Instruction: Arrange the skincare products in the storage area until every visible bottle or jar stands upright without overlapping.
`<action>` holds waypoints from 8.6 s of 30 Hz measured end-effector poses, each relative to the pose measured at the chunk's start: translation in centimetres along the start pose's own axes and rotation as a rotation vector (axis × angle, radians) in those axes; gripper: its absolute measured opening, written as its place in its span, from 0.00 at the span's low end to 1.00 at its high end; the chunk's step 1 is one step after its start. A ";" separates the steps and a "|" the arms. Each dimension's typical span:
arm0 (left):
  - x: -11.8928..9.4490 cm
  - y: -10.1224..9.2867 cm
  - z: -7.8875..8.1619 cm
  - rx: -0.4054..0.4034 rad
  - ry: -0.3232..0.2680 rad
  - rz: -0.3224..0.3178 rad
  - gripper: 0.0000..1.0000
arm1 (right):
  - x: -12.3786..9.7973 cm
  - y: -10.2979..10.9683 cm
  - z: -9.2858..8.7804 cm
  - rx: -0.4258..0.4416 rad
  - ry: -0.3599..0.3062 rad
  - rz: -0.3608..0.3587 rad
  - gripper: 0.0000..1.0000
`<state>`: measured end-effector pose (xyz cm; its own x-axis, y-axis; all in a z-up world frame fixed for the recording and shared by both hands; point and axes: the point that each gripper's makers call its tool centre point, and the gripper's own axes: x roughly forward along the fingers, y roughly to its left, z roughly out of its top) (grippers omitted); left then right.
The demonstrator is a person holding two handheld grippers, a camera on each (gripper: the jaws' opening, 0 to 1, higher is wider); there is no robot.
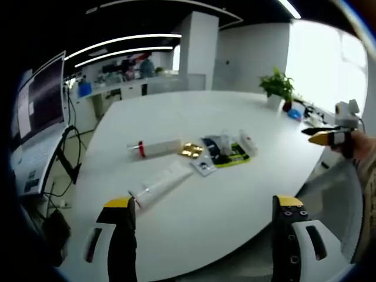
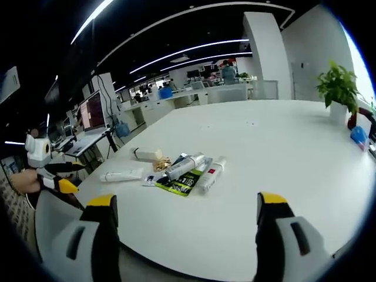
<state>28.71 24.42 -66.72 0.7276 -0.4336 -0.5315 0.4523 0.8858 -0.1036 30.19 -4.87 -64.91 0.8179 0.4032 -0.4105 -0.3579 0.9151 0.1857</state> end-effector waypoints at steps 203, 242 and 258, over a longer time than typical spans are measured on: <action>2.6 -12.6 10.0 -0.045 -0.102 -0.393 0.95 | 7.3 15.6 13.1 -0.037 -0.049 0.828 0.29; -0.2 -27.9 13.1 0.062 -0.233 -0.715 0.52 | -7.7 13.9 12.3 0.195 -0.286 1.041 0.29; -0.9 -25.5 12.7 0.143 -0.164 -0.742 0.33 | -7.7 15.2 12.3 0.113 -0.287 1.067 0.30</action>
<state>23.04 0.14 -52.93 0.2703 -0.9343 -0.2326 0.9053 0.3288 -0.2688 23.97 5.87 -47.95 0.1938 0.9543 0.2276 -0.9092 0.0876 0.4070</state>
